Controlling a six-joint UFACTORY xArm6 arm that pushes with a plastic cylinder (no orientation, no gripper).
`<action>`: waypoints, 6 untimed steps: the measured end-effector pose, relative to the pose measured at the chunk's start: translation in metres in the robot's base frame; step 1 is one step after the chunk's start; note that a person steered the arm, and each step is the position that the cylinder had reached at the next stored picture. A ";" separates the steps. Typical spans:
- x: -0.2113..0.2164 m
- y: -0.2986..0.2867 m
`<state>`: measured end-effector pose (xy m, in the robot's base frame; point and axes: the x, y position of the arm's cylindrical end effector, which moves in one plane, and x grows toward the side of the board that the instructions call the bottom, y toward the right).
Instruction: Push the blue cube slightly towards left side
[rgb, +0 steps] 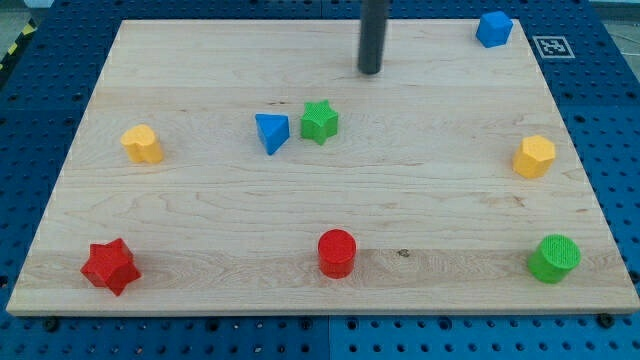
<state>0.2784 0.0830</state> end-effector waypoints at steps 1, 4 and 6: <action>-0.026 0.069; -0.086 0.235; -0.076 0.223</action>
